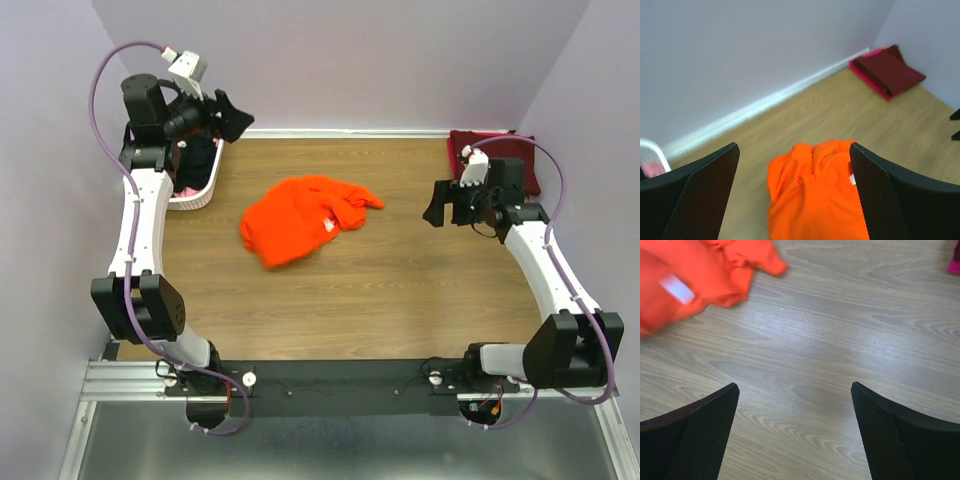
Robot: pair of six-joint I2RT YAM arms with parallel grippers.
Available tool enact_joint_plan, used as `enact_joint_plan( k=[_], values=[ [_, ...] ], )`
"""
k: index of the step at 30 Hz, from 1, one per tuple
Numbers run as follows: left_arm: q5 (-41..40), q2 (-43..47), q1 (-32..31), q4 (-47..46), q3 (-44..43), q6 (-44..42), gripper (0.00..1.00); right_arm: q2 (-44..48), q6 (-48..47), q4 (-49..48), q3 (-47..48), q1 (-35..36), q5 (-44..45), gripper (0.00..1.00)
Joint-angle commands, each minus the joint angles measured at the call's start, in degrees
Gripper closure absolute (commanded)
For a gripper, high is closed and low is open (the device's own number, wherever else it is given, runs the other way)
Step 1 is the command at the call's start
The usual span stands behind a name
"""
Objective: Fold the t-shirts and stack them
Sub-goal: Move the tshirt to the center of the board
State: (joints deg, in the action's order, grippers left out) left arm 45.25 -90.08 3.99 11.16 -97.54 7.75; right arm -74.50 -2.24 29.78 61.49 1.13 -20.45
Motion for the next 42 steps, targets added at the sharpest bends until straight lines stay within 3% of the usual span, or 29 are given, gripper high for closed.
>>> enact_joint_plan(
  k=[1,6,9,11,15,18,21,25,35,42],
  values=[
    [-6.82,2.29,1.11,6.84,3.23,-5.00,0.02,1.38,-2.59,1.51,-0.94,0.19,-1.34,0.00],
    [-17.55,3.32,1.11,13.98,7.96,-14.42,0.02,-5.37,-5.05,4.84,3.27,0.28,-3.98,0.00],
    [-18.71,7.28,-0.03,13.54,18.31,-22.40,0.02,-11.08,-6.37,6.34,7.40,2.03,-3.81,0.00],
    [-18.45,8.87,-1.70,14.24,22.19,-29.96,0.02,-13.73,-7.33,6.87,9.07,3.96,-1.80,0.00],
    [-10.12,11.07,-3.19,21.18,29.76,-40.15,0.02,-21.72,-10.50,6.87,13.38,10.46,2.77,0.01],
    [-11.84,11.42,-6.62,21.36,34.77,-41.76,0.09,-28.49,-10.24,6.96,18.12,11.97,3.49,0.09],
    [-15.18,11.51,-10.04,19.96,40.04,-43.68,0.24,-34.65,-9.80,7.49,23.04,13.37,2.70,0.19],
    [-20.63,10.54,-15.23,17.94,45.05,-45.62,0.32,-39.49,-9.54,7.49,27.01,14.78,2.34,0.27],
    [-28.90,4.39,-23.84,11.70,49.37,-45.80,0.31,-48.45,-7.51,7.49,32.99,15.40,-0.55,0.34],
    [-32.24,0.09,-25.61,9.41,48.93,-45.54,0.32,-52.49,-7.43,7.40,34.83,16.19,-1.52,0.38]
  ],
)
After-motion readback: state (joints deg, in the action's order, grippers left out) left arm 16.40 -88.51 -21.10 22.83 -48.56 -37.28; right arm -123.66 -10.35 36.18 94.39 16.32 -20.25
